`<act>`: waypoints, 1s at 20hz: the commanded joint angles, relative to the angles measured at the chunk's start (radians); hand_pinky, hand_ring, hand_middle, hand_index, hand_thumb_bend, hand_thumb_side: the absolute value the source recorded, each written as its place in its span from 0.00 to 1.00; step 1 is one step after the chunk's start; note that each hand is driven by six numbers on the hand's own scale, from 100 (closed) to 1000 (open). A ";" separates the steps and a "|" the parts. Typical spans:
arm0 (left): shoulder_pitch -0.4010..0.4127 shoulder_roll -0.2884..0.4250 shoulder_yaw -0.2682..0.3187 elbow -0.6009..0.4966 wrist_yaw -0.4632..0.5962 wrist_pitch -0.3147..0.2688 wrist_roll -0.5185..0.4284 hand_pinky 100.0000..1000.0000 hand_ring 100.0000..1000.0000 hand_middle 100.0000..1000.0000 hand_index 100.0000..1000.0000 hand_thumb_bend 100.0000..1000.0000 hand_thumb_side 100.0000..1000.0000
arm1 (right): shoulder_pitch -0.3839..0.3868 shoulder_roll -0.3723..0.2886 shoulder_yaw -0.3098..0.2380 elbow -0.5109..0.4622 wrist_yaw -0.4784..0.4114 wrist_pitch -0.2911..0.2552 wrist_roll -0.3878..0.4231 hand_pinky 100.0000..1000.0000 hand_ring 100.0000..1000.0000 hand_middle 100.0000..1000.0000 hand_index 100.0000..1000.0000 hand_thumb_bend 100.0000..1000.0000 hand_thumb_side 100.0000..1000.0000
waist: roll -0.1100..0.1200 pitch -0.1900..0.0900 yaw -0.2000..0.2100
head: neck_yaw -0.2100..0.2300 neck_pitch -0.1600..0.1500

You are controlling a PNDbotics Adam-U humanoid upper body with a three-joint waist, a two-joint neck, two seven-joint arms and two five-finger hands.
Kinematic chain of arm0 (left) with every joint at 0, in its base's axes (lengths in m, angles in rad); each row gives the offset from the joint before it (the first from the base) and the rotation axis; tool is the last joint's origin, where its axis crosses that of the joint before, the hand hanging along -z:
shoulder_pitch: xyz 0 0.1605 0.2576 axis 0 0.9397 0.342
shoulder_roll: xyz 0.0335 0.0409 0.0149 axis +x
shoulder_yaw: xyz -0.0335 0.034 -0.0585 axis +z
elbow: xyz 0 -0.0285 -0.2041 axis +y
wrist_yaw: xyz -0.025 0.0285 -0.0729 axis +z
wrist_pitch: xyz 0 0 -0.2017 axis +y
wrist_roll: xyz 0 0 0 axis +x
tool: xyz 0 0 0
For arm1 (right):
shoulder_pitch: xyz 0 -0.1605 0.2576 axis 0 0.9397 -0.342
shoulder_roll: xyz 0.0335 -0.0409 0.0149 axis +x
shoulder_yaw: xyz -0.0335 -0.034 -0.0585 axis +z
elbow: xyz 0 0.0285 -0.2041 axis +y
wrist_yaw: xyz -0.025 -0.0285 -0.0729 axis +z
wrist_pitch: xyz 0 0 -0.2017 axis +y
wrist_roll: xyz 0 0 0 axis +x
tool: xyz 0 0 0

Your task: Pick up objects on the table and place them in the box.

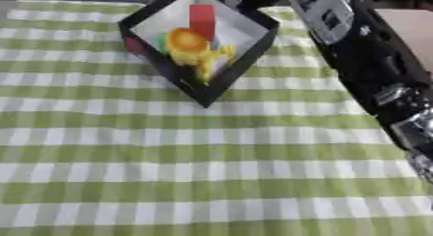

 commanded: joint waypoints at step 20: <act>-0.003 -0.016 0.019 0.020 0.006 0.003 0.018 0.81 0.74 0.74 0.80 0.20 0.66 | 0.685 -0.008 -0.301 -0.655 -0.605 0.077 -0.444 0.84 0.80 0.66 0.78 0.00 0.65 | 0.038 -0.031 -0.055 | 0.083 0.003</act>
